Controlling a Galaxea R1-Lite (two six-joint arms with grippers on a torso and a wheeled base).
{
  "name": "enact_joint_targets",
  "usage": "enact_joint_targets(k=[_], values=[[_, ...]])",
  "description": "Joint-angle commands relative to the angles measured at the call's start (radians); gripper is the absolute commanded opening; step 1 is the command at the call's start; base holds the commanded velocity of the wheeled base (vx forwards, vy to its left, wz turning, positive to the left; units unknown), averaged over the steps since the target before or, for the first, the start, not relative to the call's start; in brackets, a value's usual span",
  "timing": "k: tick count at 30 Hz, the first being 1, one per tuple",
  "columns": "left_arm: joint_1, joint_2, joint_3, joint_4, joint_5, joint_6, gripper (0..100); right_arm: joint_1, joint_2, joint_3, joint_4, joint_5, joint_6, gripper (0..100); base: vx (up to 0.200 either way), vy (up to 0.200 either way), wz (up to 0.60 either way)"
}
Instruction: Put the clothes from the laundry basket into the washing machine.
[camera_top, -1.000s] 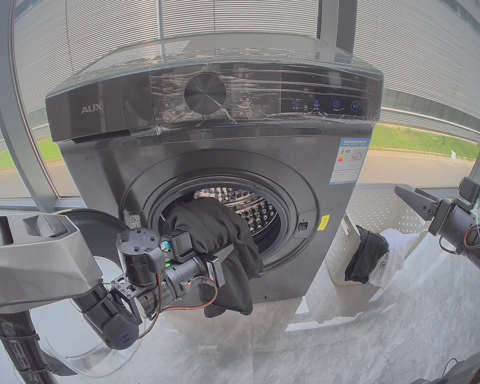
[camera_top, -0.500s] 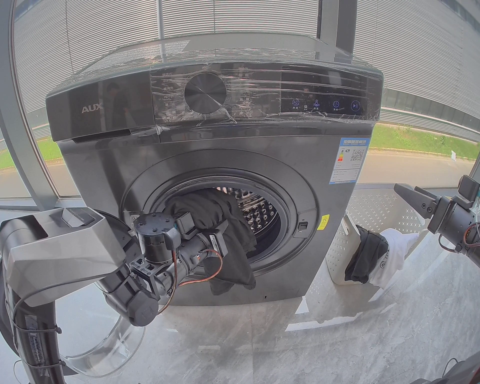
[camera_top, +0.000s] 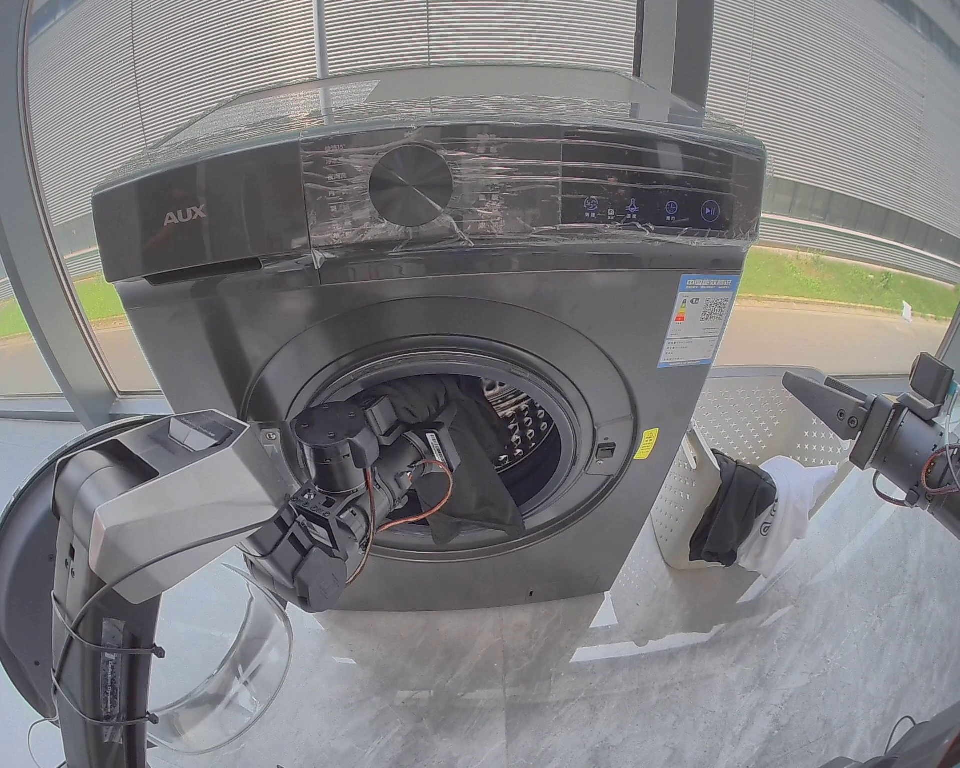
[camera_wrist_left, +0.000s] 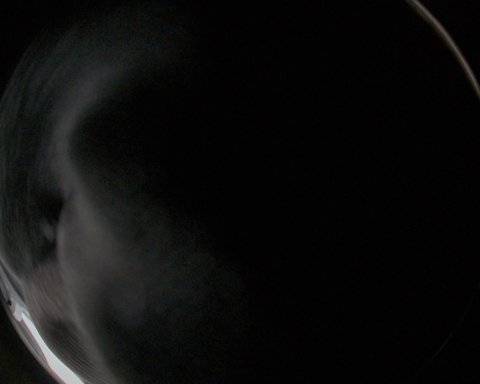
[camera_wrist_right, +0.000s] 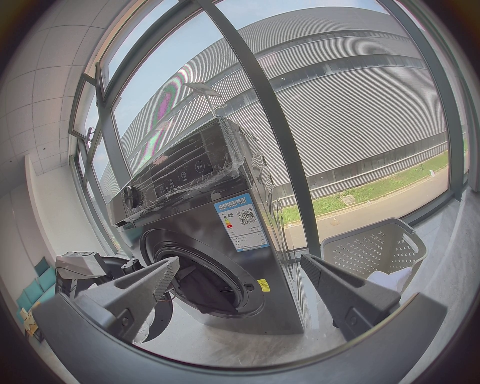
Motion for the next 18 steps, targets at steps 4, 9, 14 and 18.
enact_joint_targets(k=[4,9,14,18], values=[[0.014,0.089,-0.108,-0.001,-0.001,0.012,0,-0.005,0.007,0.002,0.000,0.001,0.000,100,0.000,0.000,0.00],[0.014,0.127,-0.185,-0.002,-0.001,0.012,0,-0.007,0.007,0.005,0.000,0.001,0.000,100,0.000,0.000,0.00],[0.017,0.136,-0.245,-0.002,0.000,0.012,0,-0.008,0.015,0.003,0.000,0.001,0.000,100,0.000,0.000,0.00],[0.033,0.136,-0.291,-0.001,0.002,0.012,0,-0.008,0.023,0.003,0.000,0.001,0.000,100,0.000,0.000,0.00]])
